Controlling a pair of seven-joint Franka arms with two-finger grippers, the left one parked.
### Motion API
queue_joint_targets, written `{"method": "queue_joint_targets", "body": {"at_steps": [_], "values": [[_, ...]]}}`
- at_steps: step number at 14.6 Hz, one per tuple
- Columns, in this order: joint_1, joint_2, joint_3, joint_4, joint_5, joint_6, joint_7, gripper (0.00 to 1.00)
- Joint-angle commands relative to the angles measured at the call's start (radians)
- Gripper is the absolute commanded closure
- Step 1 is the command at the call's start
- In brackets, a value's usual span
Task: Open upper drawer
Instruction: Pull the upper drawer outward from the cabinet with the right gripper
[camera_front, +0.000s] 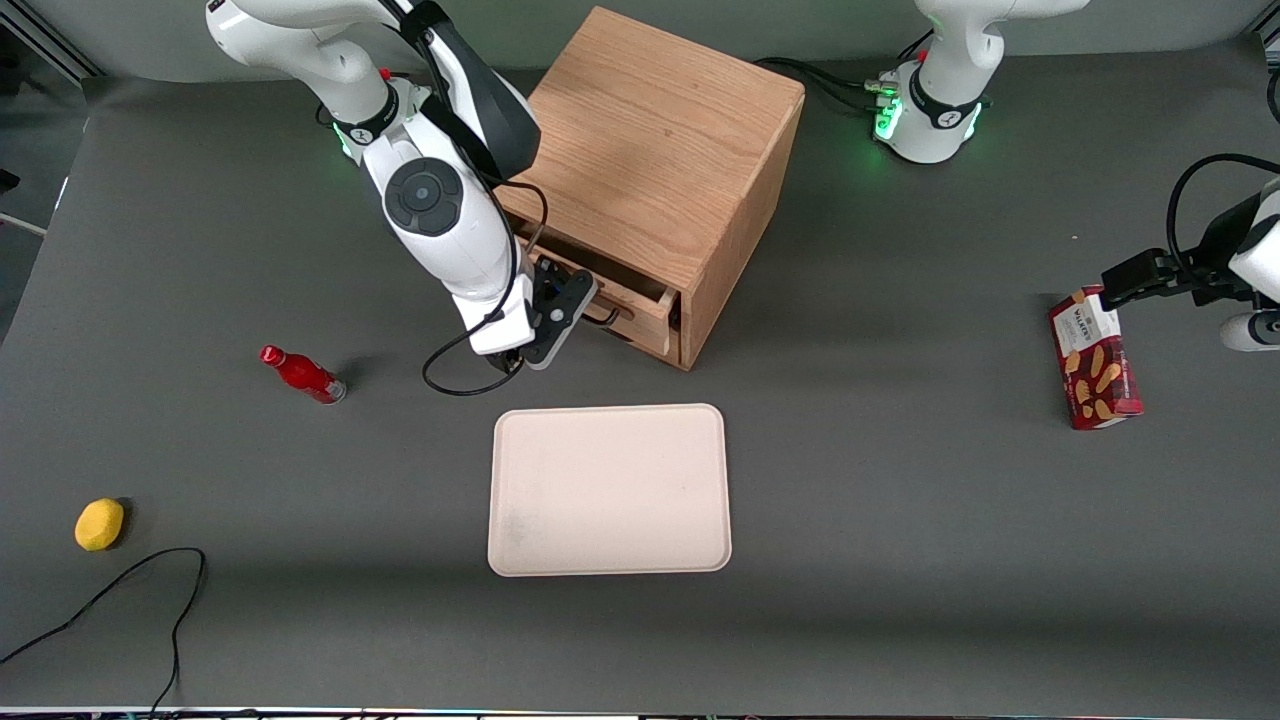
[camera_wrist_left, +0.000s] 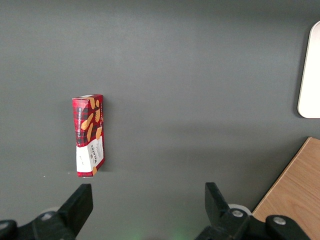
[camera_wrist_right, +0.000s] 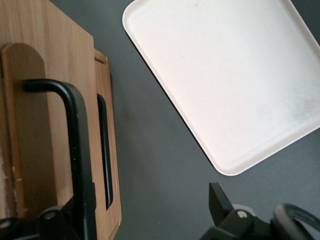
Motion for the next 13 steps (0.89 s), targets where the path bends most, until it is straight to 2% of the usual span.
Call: {"method": "queue_joint_targets", "body": {"at_steps": [1,13], "values": [[-0.013,0.022,-0.003,0.023,-0.011,0.011,-0.021,0.0],[-0.031,0.101,-0.05,0.15,-0.008,-0.038,-0.04,0.0]]}}
